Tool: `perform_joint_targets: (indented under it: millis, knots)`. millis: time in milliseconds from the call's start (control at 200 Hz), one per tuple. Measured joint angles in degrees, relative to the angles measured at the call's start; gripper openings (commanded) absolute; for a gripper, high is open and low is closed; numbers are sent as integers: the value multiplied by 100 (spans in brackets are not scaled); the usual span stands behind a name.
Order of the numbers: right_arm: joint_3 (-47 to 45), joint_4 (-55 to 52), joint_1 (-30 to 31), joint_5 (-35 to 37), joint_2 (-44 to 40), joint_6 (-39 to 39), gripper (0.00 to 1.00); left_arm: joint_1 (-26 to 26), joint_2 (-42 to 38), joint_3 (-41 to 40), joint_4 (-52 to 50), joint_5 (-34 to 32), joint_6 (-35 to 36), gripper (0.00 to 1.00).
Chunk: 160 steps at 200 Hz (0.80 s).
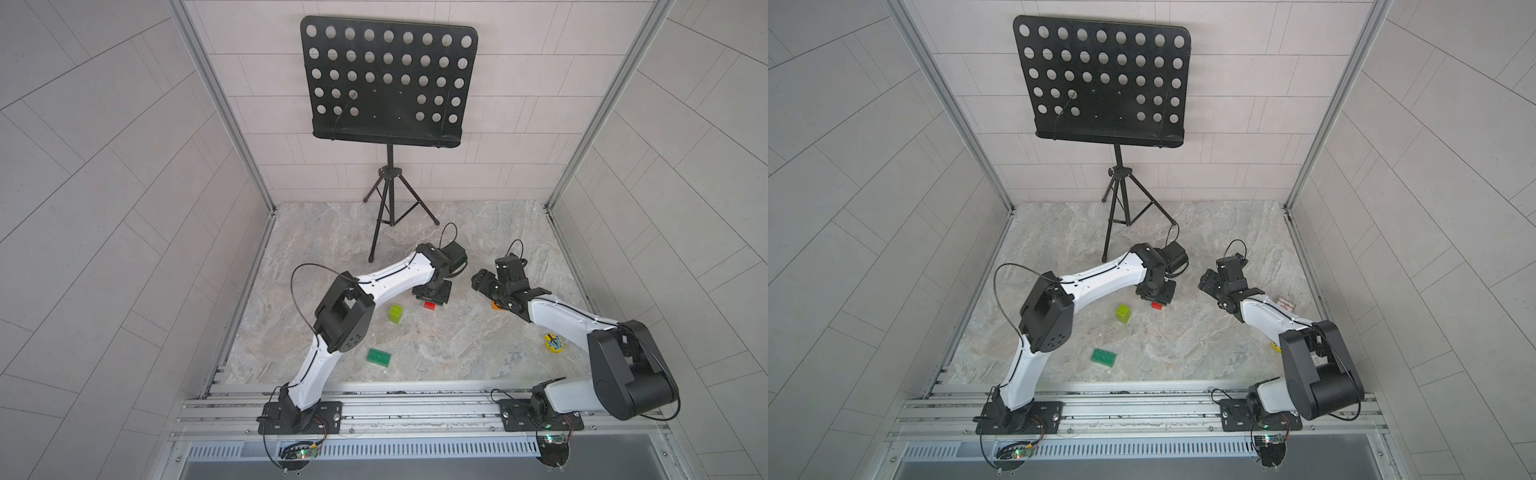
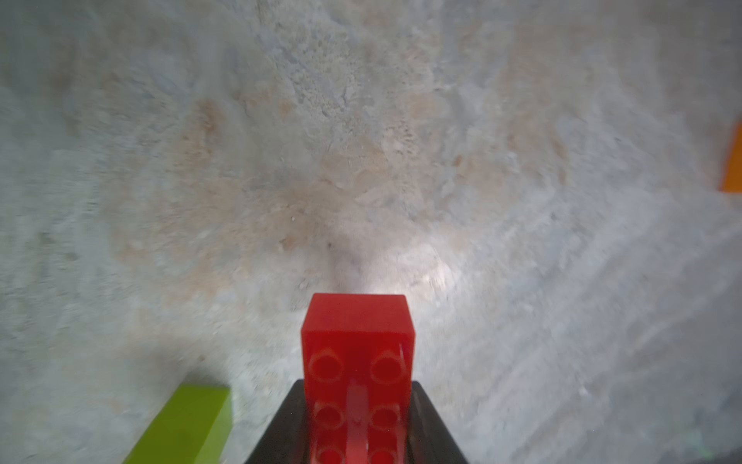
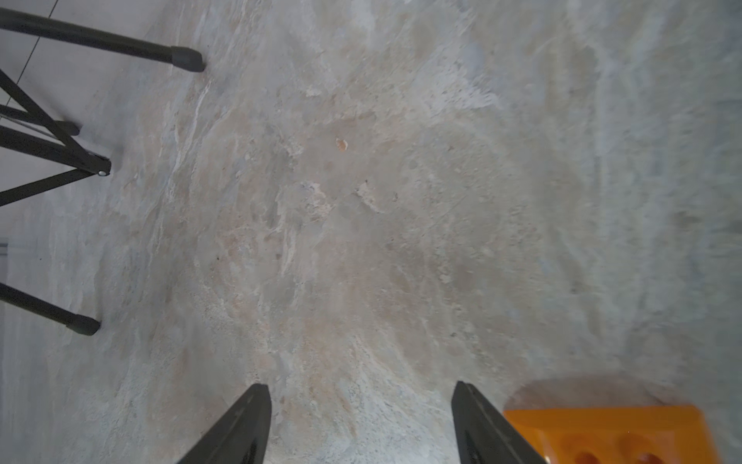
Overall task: Assemble an ice cream with lego
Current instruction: Pick up the lego brick from the center of the board.
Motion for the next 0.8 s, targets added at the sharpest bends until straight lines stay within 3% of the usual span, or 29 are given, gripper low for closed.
perform_joint_targets:
  millis: [170, 280, 471, 801]
  knots:
    - [326, 225, 264, -671, 448, -162, 77, 295, -1486, -745, -391, 35, 730, 5]
    - [680, 304, 549, -1099, 815, -310, 77, 531, -2044, -1419, -485, -2, 914, 6]
    - [1137, 345, 922, -1694, 1390, -549, 77, 678, -2105, -2256, -341, 4, 1032, 6]
    - [1394, 114, 1078, -1919, 1565, -802, 77, 667, -2002, -2446, -4, 13, 1211, 5]
